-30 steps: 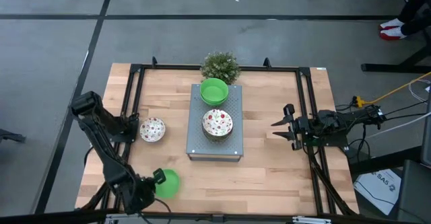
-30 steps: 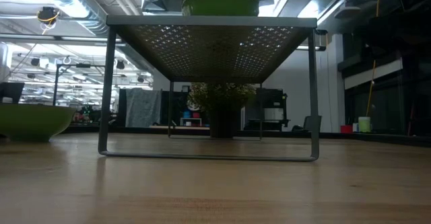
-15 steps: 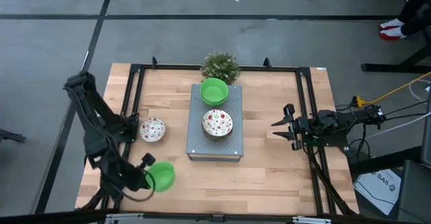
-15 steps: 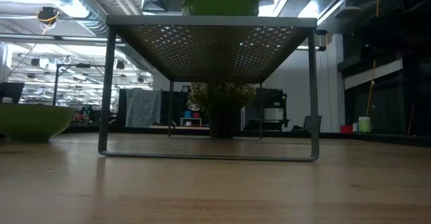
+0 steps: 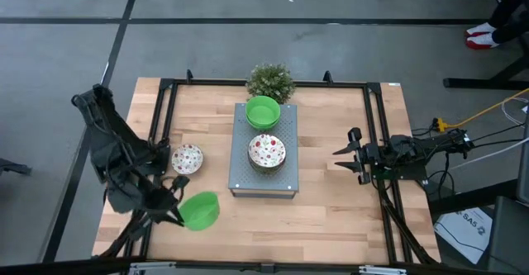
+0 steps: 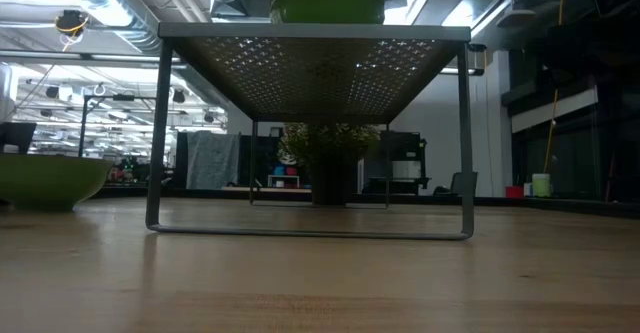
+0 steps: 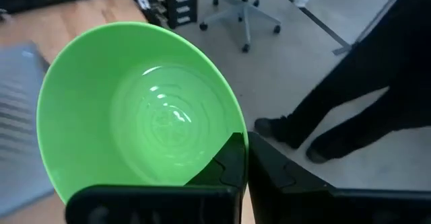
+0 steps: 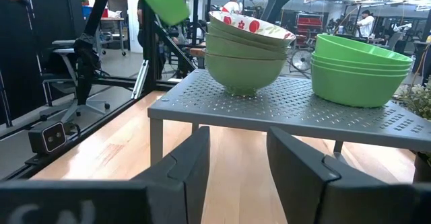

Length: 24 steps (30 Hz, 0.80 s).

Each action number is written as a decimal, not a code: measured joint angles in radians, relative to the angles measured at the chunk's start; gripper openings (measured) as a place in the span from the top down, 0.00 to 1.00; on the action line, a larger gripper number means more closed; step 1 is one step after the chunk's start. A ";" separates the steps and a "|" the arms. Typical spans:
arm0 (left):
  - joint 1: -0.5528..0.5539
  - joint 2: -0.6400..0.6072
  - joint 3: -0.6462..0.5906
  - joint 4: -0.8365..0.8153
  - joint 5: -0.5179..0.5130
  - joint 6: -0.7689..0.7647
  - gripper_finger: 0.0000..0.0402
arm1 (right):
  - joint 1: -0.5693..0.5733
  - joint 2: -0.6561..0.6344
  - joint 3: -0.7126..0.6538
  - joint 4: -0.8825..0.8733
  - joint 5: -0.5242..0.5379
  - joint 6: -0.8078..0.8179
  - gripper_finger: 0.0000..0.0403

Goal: Pick & Place Mini bowls
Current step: Stack the green bowl on the green bowl on the shelf

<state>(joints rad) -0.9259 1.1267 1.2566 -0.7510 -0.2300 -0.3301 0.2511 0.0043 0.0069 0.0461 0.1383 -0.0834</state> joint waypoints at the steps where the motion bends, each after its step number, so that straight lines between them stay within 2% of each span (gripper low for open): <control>1: 0.014 0.000 0.026 -0.020 0.001 0.006 0.99 | 0.000 0.000 0.000 0.000 0.000 0.000 0.63; 6: 0.075 0.000 0.148 -0.104 0.004 0.083 0.99 | 0.000 0.000 0.000 0.000 0.000 0.000 0.64; 14: 0.216 0.009 0.302 -0.112 0.007 0.236 0.99 | 0.000 0.000 0.000 0.000 0.000 0.000 0.63; 24: 0.454 0.126 0.515 -0.113 0.043 0.385 0.99 | 0.000 0.000 0.000 0.000 0.000 0.000 0.63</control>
<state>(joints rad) -0.4721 1.2526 1.7712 -0.8640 -0.1870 0.0549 0.2511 0.0044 0.0067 0.0463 0.1384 -0.0834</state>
